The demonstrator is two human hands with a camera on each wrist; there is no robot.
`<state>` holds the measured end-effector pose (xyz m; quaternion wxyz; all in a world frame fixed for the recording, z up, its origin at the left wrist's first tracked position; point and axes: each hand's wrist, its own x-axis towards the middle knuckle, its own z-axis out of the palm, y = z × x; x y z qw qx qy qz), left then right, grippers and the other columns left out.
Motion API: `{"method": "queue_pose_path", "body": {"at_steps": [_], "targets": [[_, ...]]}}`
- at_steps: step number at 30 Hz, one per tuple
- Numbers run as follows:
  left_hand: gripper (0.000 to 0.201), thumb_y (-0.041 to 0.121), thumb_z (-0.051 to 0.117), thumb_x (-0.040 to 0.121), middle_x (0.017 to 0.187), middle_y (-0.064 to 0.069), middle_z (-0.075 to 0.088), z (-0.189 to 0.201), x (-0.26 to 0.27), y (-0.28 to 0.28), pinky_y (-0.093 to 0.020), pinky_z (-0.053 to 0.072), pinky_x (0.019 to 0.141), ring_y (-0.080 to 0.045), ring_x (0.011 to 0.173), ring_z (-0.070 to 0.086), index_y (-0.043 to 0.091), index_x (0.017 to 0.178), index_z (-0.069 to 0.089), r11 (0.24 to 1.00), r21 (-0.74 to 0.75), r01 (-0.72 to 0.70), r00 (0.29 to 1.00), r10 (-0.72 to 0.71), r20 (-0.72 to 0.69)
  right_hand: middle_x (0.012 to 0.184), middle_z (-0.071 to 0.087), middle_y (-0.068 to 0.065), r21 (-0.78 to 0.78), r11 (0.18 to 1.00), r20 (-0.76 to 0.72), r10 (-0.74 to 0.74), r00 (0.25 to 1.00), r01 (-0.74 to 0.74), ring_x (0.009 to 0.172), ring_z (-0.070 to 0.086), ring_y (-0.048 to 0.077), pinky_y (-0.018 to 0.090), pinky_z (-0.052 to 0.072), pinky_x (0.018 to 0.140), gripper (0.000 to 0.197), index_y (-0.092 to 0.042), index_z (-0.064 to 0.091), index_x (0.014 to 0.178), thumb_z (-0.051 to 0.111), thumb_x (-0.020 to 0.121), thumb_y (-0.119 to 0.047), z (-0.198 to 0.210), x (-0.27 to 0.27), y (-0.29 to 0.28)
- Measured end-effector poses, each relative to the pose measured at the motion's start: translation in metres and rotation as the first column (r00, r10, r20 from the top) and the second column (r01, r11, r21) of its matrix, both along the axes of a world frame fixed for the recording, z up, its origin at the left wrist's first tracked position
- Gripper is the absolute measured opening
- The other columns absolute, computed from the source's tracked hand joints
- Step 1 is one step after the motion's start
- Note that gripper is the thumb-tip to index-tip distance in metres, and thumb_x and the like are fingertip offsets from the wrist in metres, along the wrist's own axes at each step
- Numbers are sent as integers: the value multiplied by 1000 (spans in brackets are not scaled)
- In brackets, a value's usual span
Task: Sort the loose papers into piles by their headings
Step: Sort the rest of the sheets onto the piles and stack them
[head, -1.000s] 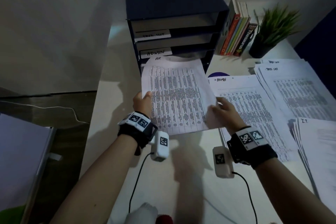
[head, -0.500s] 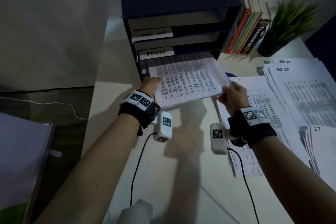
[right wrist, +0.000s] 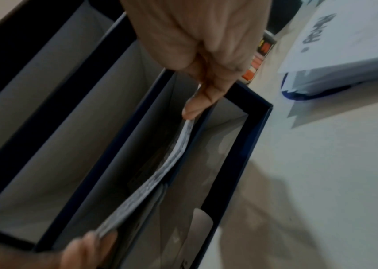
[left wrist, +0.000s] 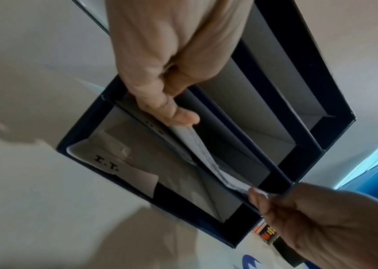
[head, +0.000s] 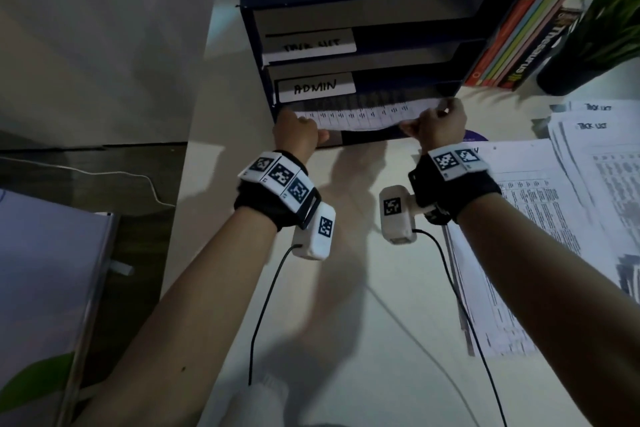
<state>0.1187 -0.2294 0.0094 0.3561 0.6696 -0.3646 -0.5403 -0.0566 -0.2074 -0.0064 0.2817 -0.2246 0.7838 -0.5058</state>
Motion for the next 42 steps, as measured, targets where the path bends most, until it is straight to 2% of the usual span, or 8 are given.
{"method": "queue_pose_path", "body": {"at_steps": [4,7,13,22,29,30,32,42], "targets": [[30,-1,35,91,77,-8,56,2,-5,-4,-27,48,71,-20,71,59,17,68,31,999,-30,-31,993,34,109,104,62,9,63,994,-81,97,992,-92,65,58,-1,0,35,44,30,-6,51,114,51,85,5,-2,2,-13],[9,5,57,85,97,-16,60,-2,-9,-6,-36,48,89,-27,97,57,0,84,49,998,-61,-14,986,25,167,121,59,13,199,971,-85,152,985,-133,111,56,27,19,46,83,40,-3,52,119,63,81,-10,-1,0,-31],[22,4,40,89,114,-24,58,-4,-14,-9,-47,49,89,-36,105,58,-7,106,51,996,-84,-7,977,25,213,78,39,-1,-67,982,336,190,923,-177,95,46,22,27,50,71,37,-20,28,70,35,93,9,7,-2,-40],[28,-1,44,89,109,-7,62,-4,-12,28,-20,41,81,-20,101,58,3,114,56,977,-132,168,948,-123,292,75,50,5,-209,961,373,251,893,-182,54,58,8,13,41,48,43,-10,41,119,32,87,18,1,-16,33],[26,8,50,86,122,-8,59,-19,-55,98,-27,41,92,-30,99,52,-12,100,58,876,103,471,836,-481,264,101,67,20,136,946,-130,313,941,-296,80,66,21,29,51,80,29,-4,62,107,49,83,6,-8,-75,136],[7,14,51,83,93,-6,41,-16,-64,109,-26,39,86,-29,93,49,18,82,45,840,161,518,797,-542,267,102,68,19,204,938,-207,320,924,-279,90,65,26,29,47,87,27,-3,64,106,51,83,5,-9,-85,153],[29,23,52,84,118,-21,48,-23,-84,124,-30,37,91,-32,105,48,7,107,61,804,258,536,747,-594,299,107,66,19,318,917,-304,337,891,-239,103,60,31,28,40,88,26,-2,65,107,52,85,1,-11,-103,183],[63,40,57,84,128,-12,22,-29,-178,175,-37,28,102,-32,125,24,-4,124,36,867,319,383,745,-494,448,147,28,-3,727,617,-312,687,656,-301,131,24,29,49,27,101,39,-37,41,132,43,93,-39,-23,-147,244]]}}
